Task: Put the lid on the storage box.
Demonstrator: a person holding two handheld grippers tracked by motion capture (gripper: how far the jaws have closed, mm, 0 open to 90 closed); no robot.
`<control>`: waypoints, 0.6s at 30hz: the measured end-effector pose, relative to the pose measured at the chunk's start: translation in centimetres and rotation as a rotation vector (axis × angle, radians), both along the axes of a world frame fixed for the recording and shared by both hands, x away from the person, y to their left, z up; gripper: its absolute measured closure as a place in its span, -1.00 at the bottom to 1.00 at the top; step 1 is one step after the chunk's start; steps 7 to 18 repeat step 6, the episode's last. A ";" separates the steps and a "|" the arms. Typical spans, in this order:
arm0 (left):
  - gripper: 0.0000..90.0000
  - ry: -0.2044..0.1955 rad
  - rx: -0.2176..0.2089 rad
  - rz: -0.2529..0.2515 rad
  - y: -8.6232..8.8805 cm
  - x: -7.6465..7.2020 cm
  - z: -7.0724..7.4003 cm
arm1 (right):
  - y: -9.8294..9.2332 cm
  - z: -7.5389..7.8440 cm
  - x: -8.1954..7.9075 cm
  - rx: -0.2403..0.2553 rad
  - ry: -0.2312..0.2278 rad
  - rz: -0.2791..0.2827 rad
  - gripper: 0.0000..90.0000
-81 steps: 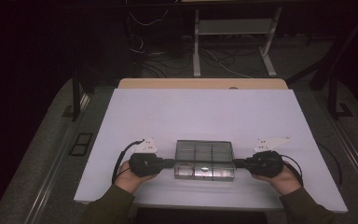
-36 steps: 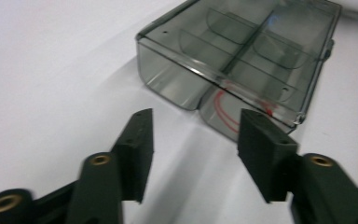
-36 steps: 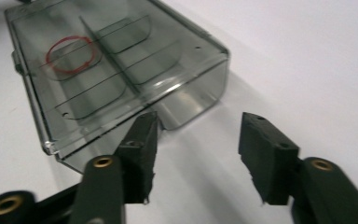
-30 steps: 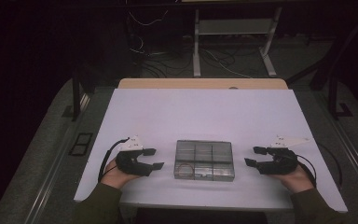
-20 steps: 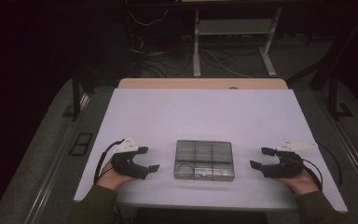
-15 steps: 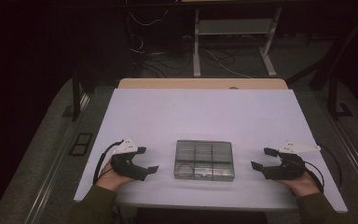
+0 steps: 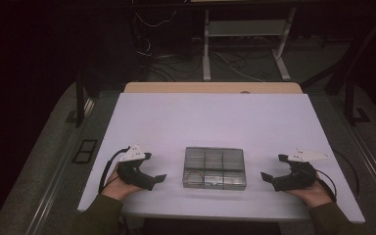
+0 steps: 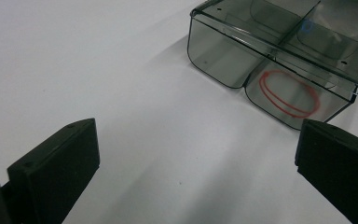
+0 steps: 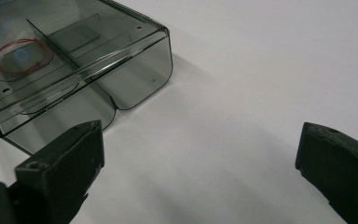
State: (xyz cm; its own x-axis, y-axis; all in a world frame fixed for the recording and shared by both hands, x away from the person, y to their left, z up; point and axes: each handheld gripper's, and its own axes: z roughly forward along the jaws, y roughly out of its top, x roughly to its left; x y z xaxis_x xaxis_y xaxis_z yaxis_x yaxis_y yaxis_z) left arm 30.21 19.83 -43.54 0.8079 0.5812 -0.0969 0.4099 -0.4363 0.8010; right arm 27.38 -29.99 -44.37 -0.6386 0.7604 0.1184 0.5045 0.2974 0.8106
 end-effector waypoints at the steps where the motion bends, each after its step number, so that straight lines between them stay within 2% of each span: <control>1: -1.00 0.001 -0.001 0.000 0.0 0.0 0.0 | 0.0 0.0 0.0 0.000 0.001 0.003 -0.98; 18: -1.00 0.001 0.000 -0.003 0.0 0.0 0.0 | 0.0 -0.1 0.0 0.000 0.004 0.005 -0.98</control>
